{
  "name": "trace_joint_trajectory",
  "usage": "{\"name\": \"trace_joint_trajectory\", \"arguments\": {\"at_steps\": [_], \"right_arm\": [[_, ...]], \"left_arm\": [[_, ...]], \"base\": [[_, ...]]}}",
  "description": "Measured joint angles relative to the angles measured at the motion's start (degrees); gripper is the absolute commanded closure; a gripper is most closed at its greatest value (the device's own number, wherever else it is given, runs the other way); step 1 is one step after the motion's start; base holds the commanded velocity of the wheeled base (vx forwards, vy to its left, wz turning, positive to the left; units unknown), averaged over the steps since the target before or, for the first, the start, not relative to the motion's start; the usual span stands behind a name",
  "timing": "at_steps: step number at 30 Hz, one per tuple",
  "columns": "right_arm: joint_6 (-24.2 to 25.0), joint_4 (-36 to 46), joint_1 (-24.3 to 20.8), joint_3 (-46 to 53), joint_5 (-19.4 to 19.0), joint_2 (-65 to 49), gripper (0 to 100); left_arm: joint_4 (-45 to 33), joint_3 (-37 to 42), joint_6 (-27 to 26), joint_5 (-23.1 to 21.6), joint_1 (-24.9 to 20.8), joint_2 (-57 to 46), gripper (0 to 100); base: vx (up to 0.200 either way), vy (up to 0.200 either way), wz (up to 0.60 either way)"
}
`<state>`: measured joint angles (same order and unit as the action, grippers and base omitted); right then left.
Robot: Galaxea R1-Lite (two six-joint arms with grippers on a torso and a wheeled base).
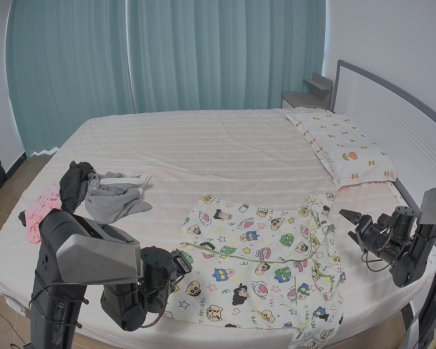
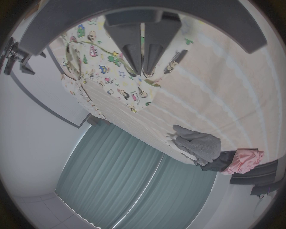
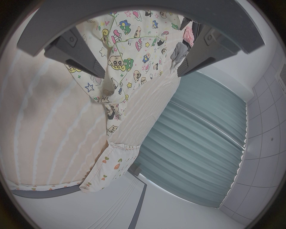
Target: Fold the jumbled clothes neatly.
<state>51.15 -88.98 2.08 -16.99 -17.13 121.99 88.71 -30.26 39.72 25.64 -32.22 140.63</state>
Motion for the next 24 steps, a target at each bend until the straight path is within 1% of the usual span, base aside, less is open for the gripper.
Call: {"name": "trace_joint_trajectory", "arguments": {"at_steps": [3,13,14,19,24], "right_arm": [[-0.02,0.02,-0.05,0.02,0.02,0.0,0],[-0.05,0.0,-0.07,0.11,0.09,0.02,0],[-0.11,0.0,-0.07,0.11,0.11,0.04,0],[-1.32,-0.02,0.0,0.16,0.09,0.69,0],[-6.75,0.0,1.07,0.16,-0.05,3.51,0]], "left_arm": [[0.18,-0.15,-0.99,0.0,1.4,1.97,100],[0.3,-1.82,-0.91,-0.35,3.83,4.08,100],[0.3,-1.93,-0.9,-0.4,3.89,4.18,0],[0.29,-2.1,-0.91,-0.49,4.14,4.46,0],[0.29,-2.12,-0.3,-0.76,4.88,4.6,0]], "base": [[0.0,0.0,0.0],[0.0,0.0,0.0],[0.0,0.0,0.0],[0.0,0.0,0.0],[0.0,0.0,0.0]]}}
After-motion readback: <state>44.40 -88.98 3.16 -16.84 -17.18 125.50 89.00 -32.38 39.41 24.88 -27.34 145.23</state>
